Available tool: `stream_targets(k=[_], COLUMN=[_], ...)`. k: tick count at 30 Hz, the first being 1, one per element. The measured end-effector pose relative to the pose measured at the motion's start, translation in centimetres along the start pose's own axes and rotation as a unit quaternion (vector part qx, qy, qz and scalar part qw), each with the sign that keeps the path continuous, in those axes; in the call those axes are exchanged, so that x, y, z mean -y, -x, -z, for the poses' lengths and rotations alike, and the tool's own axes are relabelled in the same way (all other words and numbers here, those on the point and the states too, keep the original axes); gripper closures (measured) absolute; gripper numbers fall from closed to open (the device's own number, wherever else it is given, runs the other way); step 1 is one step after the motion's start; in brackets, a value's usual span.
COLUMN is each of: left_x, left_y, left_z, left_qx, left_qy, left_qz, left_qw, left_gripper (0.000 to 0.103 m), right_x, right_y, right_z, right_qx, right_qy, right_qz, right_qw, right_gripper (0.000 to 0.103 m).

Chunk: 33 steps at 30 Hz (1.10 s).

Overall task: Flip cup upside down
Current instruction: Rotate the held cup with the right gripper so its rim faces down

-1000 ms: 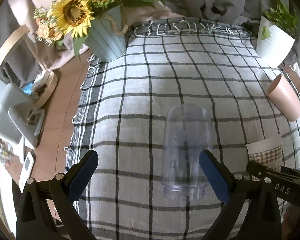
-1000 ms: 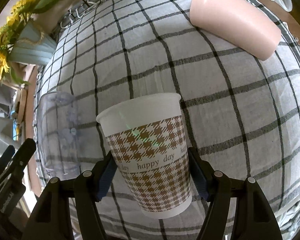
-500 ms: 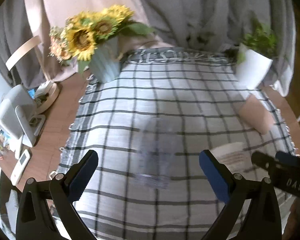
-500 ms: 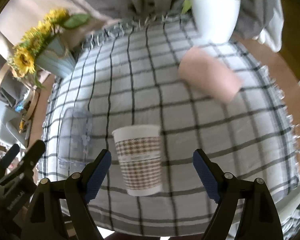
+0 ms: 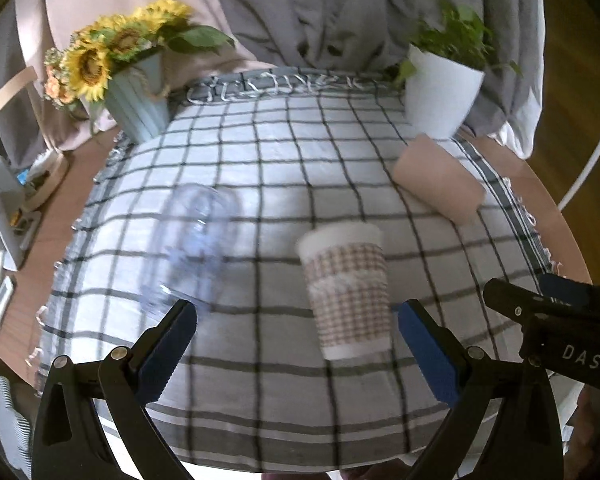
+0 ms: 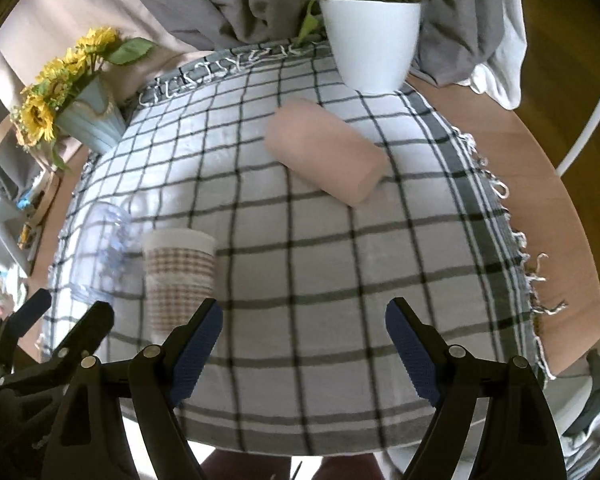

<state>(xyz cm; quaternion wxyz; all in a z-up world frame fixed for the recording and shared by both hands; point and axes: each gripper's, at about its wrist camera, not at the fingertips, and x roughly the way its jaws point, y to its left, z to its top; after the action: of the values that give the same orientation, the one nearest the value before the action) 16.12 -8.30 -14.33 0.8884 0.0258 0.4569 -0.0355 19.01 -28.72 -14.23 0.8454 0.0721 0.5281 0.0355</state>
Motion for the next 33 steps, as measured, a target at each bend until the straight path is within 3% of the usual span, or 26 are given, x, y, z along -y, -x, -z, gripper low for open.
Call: stream_targets(k=[14, 16, 20, 29, 33], left_x=[3.7, 4.1, 4.6, 5.1, 5.3], left_y=[-3.4, -3.8, -4.5, -5.2, -4.9], left_z=[4.1, 4.5, 5.1, 5.3, 5.0], left_qx=[0.042, 0.052, 0.059, 0.052, 0.054], left_qy=[-0.006, -0.006, -0.01, -0.013, -0.02], left_qz=[-0.027, -0.042, -0.055, -0.054, -0.057], left_qw=[0.9987, 0.9977, 0.9966, 0.9971, 0.9968], left_gripper=[0.007, 0.015, 0.019, 0.047, 0.049], right_x=[4.2, 4.7, 5.5, 6.0, 5.9], right_y=[-1.7, -2.1, -2.7, -3.4, -3.5], right_z=[2.2, 2.5, 3.2, 3.8, 3.7], right_qx=[-0.018, -0.027, -0.041, -0.055, -0.056], right_qy=[0.033, 0.031, 0.031, 0.036, 0.036], right_qz=[0.04, 0.044, 0.054, 0.054, 0.049], right_qw=[0.999, 0.998, 0.997, 0.996, 0.997], right_gripper=[0.019, 0.019, 0.019, 0.019, 0.019])
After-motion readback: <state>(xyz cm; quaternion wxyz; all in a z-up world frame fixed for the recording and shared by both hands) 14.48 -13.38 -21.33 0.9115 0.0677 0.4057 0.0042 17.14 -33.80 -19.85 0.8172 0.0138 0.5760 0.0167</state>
